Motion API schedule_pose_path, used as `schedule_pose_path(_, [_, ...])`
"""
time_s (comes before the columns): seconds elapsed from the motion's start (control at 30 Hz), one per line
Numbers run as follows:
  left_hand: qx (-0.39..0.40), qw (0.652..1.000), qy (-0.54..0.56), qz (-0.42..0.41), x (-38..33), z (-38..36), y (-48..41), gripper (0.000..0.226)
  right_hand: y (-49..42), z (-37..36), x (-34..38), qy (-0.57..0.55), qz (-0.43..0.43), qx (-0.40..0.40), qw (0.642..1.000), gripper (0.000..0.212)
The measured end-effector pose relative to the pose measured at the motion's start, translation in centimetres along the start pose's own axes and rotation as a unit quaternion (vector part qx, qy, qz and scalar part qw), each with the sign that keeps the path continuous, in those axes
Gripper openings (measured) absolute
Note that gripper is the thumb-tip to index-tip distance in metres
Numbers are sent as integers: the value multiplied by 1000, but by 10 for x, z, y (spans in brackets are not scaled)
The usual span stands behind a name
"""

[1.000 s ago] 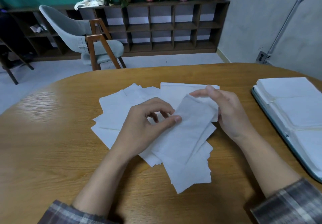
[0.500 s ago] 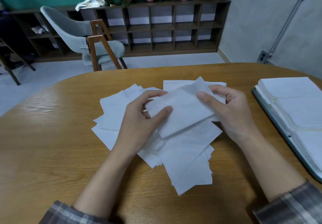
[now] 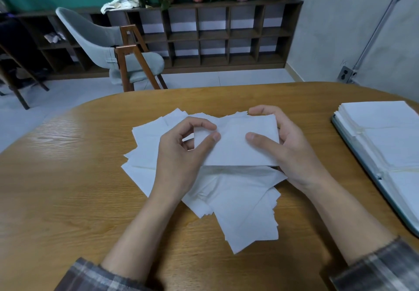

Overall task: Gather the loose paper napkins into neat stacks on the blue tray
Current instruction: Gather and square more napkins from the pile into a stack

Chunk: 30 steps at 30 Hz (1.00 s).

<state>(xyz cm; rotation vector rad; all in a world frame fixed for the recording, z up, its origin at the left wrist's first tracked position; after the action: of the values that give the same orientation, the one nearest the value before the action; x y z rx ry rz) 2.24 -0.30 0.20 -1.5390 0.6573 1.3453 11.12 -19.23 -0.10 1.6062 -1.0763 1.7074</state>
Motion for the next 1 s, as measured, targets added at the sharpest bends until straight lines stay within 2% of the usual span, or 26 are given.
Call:
schedule_pose_path(0.13, [-8, 1000, -21, 13, 1, 0, 2, 5, 0, -1, 1, 0, 12, -6, 1000, 48])
schedule_pose_path(0.23, [-7, 999, -23, 21, -1, -1, 3, 11, 0, -1, 3, 4, 22, -2, 1000, 49])
schedule_pose_path(0.33, [3, 999, -50, 17, -3, -2, 2, 40, -1, 3, 7, 7, 53, -9, 999, 50])
schedule_pose_path(0.43, [83, 993, -40, 78, 1, -8, 4, 73, -1, 9, 9, -33, 62, -22, 997, 52])
schedule_pose_path(0.6, [172, 977, -94, 80, 10, -21, 8, 86, -3, 13, 2, 52, 72, -56, 994, 38])
schedule_pose_path(0.7, [183, 974, -69, 116, 18, -23, 8, 99, -6, 17, 0, 132, 77, -82, 985, 19])
schedule_pose_path(0.73, [175, 974, -69, 124, 19, -21, 7, 103, -6, 19, 0, 151, 74, -90, 982, 19])
schedule_pose_path(0.8, [158, 977, -78, 123, 19, -18, 6, 99, -7, 23, 0, 169, 67, -112, 977, 26])
schedule_pose_path(0.83, [148, 979, -78, 116, 18, -17, 5, 89, -7, 25, 1, 177, 66, -127, 974, 29])
schedule_pose_path(0.93, [123, 988, -38, 88, 12, -13, 3, 45, -6, 31, 1, 185, 71, -163, 966, 30])
schedule_pose_path(1.0, [130, 990, -25, 52, 3, -13, 3, 25, -4, 31, 3, 192, 70, -160, 966, 26])
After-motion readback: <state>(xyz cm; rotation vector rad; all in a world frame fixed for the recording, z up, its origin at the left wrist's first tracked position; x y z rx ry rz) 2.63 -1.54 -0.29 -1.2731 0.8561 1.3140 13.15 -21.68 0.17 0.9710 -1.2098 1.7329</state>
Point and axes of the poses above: each hand's wrist, its own y-axis away from the middle knuckle, its own z-axis out of the back of the hand, x = y × z, the point moved 5 cm from there along -y, towards the middle knuckle, and after that the axes turned 1 degree about x, right-handed, at the moved point
